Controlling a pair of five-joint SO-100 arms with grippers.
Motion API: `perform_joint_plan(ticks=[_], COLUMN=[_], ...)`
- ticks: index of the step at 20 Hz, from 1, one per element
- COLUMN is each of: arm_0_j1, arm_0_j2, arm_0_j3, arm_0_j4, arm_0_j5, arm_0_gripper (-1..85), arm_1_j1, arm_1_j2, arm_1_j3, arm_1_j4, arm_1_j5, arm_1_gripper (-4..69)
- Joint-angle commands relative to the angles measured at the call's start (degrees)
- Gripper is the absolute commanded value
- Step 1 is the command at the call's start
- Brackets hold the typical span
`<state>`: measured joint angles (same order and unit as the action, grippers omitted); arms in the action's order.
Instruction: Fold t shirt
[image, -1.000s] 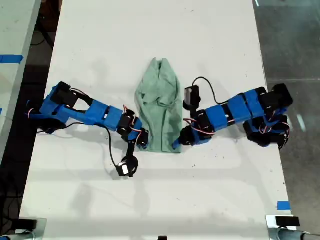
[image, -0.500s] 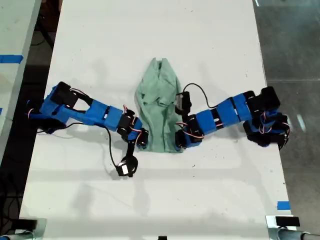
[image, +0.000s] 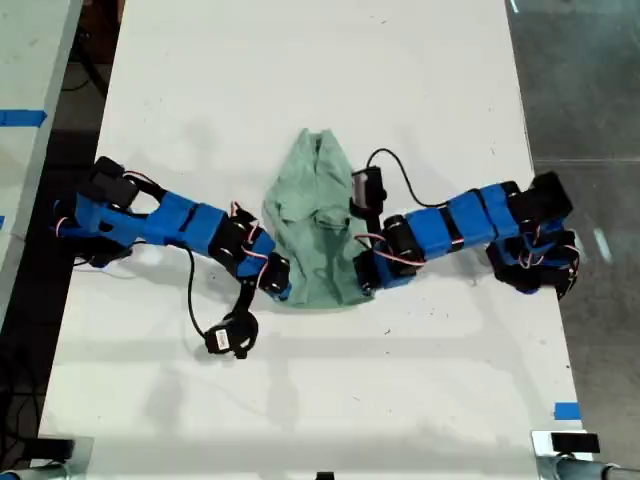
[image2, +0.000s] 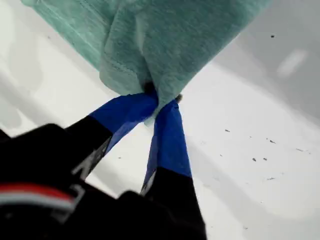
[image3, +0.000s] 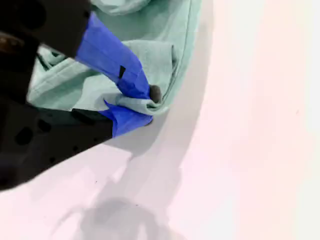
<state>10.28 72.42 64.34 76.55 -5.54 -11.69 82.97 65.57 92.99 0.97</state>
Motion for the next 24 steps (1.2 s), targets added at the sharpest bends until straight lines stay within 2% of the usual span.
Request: perform_joint_plan(ticks=[1,7,12,13,14,15,17,20,24], arm_0_j1=[-5.8,-24.5,-39.6,-42.1,-43.9,-45.3,-47.1,-49.4,-51.3], arm_0_j2=[10.1,18.3,12.2,10.4,8.1,5.8,2.2,2.5,14.1], arm_0_j3=[-3.3,-1.2,-1.0,-1.0,-1.1,-1.1,-1.5,-1.7,-1.7], arm_0_j4=[3.2,10.3,8.8,8.5,8.3,8.1,7.9,9.5,14.2], arm_0_j5=[3.4,8.5,12.7,13.4,14.4,15.7,18.8,22.1,22.9], arm_0_gripper=[-0.1,-0.1,0.6,8.9,19.6,24.7,25.0,26.2,25.3], arm_1_j1=[7.3,27.1,40.5,42.6,44.4,45.9,48.3,51.1,56.2], arm_1_j2=[11.9,20.6,15.6,13.1,10.4,7.2,3.0,1.5,5.3], arm_1_j3=[-3.8,-0.7,0.0,0.0,0.1,-0.2,-0.5,-2.9,-10.5], arm_1_j4=[0.5,-6.2,-10.6,-11.2,-11.7,-11.8,-11.7,-9.2,2.5], arm_1_j5=[-6.9,-20.4,-29.5,-30.3,-30.9,-31.1,-31.6,-33.5,-36.7], arm_1_gripper=[-0.8,-0.8,-0.8,-0.2,10.0,23.3,28.1,28.9,31.3])
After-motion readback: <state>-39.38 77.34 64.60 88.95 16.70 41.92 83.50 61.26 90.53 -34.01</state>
